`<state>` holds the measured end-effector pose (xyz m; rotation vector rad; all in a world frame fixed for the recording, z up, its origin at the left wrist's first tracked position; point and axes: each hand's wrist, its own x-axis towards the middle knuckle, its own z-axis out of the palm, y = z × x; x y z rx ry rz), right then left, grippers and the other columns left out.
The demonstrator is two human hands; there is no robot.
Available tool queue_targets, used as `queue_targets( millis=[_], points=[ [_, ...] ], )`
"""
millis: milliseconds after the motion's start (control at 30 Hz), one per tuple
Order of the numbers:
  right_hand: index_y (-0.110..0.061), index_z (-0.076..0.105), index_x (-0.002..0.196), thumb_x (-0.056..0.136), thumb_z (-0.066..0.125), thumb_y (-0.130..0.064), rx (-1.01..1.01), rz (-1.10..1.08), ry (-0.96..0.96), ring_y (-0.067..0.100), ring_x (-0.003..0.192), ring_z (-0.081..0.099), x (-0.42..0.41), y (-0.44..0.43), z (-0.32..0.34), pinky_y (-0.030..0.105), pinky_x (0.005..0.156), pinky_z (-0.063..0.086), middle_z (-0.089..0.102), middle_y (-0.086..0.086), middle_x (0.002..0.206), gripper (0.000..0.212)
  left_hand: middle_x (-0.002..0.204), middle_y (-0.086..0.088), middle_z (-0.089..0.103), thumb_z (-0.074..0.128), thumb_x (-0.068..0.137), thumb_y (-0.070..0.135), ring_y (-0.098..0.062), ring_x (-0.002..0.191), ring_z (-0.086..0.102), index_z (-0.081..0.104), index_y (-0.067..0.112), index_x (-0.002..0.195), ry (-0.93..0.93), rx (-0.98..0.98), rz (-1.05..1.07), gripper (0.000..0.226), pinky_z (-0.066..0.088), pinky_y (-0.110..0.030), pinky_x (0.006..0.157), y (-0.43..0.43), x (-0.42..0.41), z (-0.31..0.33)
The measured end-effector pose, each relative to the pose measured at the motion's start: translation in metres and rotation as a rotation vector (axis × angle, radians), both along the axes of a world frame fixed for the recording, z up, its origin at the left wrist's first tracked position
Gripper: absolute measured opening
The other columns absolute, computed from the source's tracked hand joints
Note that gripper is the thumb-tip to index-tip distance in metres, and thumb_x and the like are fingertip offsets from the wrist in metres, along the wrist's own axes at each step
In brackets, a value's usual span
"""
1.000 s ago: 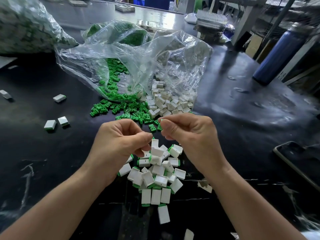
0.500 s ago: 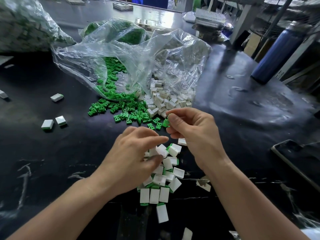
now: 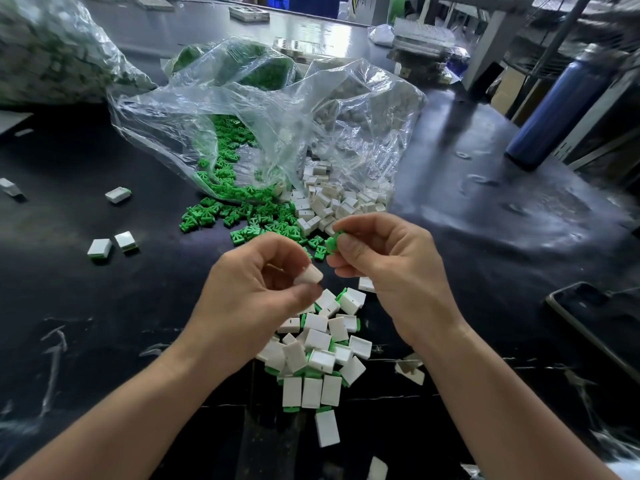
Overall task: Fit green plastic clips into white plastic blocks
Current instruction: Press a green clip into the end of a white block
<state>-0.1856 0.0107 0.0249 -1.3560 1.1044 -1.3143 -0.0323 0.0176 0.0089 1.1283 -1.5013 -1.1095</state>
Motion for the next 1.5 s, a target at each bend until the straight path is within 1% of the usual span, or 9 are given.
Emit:
queue_targets(
  millis=[167,500,767,1000,1167,1267,1333,1400,1500],
  points=[
    [-0.023,0.069,0.076,0.08,0.064,0.003,-0.036,0.068,0.078,0.005,0.065,0.062,0.005,0.003,0.001,0.016,0.061,0.05,0.068,-0.01,0.066,0.027,0.063,-0.001,0.069,0.075,0.059,0.012,-0.008,0.056,0.061,0.071,0.019,0.064,0.134,0.041,0.05,0.01,0.051,-0.017,0.054,0.001,0.0,0.005],
    [-0.03,0.066,0.076,0.079,0.068,-0.002,-0.148,0.051,0.313,-0.002,0.066,0.061,0.008,0.006,-0.002,0.013,0.065,0.048,0.065,-0.016,0.069,0.028,0.067,-0.012,0.069,0.072,0.069,-0.002,-0.007,0.053,0.061,0.07,0.011,0.072,0.111,0.079,0.032,0.014,0.05,-0.015,0.052,0.004,-0.002,0.009],
    [-0.017,0.073,0.093,0.079,0.069,-0.004,-0.19,-0.002,0.396,0.001,0.07,0.062,0.007,0.005,-0.005,0.012,0.066,0.049,0.066,-0.009,0.079,0.019,0.062,-0.007,0.07,0.068,0.06,0.02,-0.011,0.05,0.063,0.07,0.013,0.07,0.193,0.106,0.041,0.013,0.05,-0.018,0.048,0.006,-0.003,0.01],
    [-0.01,0.073,0.097,0.08,0.066,-0.002,-0.282,-0.011,0.494,0.002,0.069,0.059,0.009,0.005,-0.009,0.008,0.065,0.043,0.061,-0.005,0.08,0.02,0.061,-0.011,0.069,0.068,0.058,0.018,-0.012,0.046,0.063,0.073,0.017,0.062,0.204,0.148,0.03,0.006,0.05,-0.019,0.045,0.006,-0.001,0.01],
    [-0.008,0.071,0.1,0.082,0.058,-0.005,-0.398,-0.019,0.57,0.009,0.075,0.059,0.01,0.005,-0.01,0.02,0.066,0.05,0.058,-0.004,0.083,0.022,0.064,-0.012,0.07,0.067,0.059,0.017,-0.013,0.046,0.063,0.071,0.016,0.07,0.198,0.112,0.041,0.012,0.05,-0.018,0.044,0.006,-0.001,0.01],
    [-0.012,0.07,0.104,0.086,0.059,-0.01,-0.256,0.023,0.457,0.007,0.076,0.059,0.011,0.006,-0.008,0.023,0.068,0.051,0.058,-0.008,0.084,0.022,0.064,-0.008,0.071,0.068,0.059,0.019,-0.014,0.05,0.065,0.071,0.018,0.071,0.179,0.049,0.042,0.013,0.051,-0.018,0.047,0.004,0.001,0.009],
    [-0.018,0.066,0.105,0.086,0.059,-0.03,-0.06,0.096,0.315,0.004,0.077,0.059,0.012,0.007,-0.006,0.024,0.07,0.05,0.061,-0.011,0.083,0.023,0.07,-0.006,0.072,0.07,0.057,0.024,-0.017,0.059,0.068,0.073,0.019,0.074,0.197,-0.009,0.031,0.018,0.054,-0.02,0.055,0.004,0.002,0.008],
    [-0.017,0.062,0.097,0.076,0.054,-0.045,0.155,0.198,0.189,0.004,0.073,0.06,0.011,0.007,-0.005,0.022,0.066,0.049,0.063,-0.011,0.077,0.036,0.076,-0.008,0.072,0.071,0.058,0.026,-0.024,0.069,0.069,0.074,0.018,0.076,0.212,-0.066,-0.007,0.02,0.057,-0.025,0.064,0.004,0.002,0.009],
    [-0.01,0.062,0.082,0.075,0.051,-0.045,0.385,0.399,-0.009,0.011,0.064,0.06,0.01,0.007,0.0,0.02,0.06,0.05,0.064,-0.003,0.069,0.038,0.083,-0.008,0.066,0.081,0.061,0.023,-0.02,0.074,0.065,0.075,0.023,0.08,0.132,-0.151,-0.032,0.02,0.056,-0.027,0.068,0.002,0.003,0.007]
  ],
)
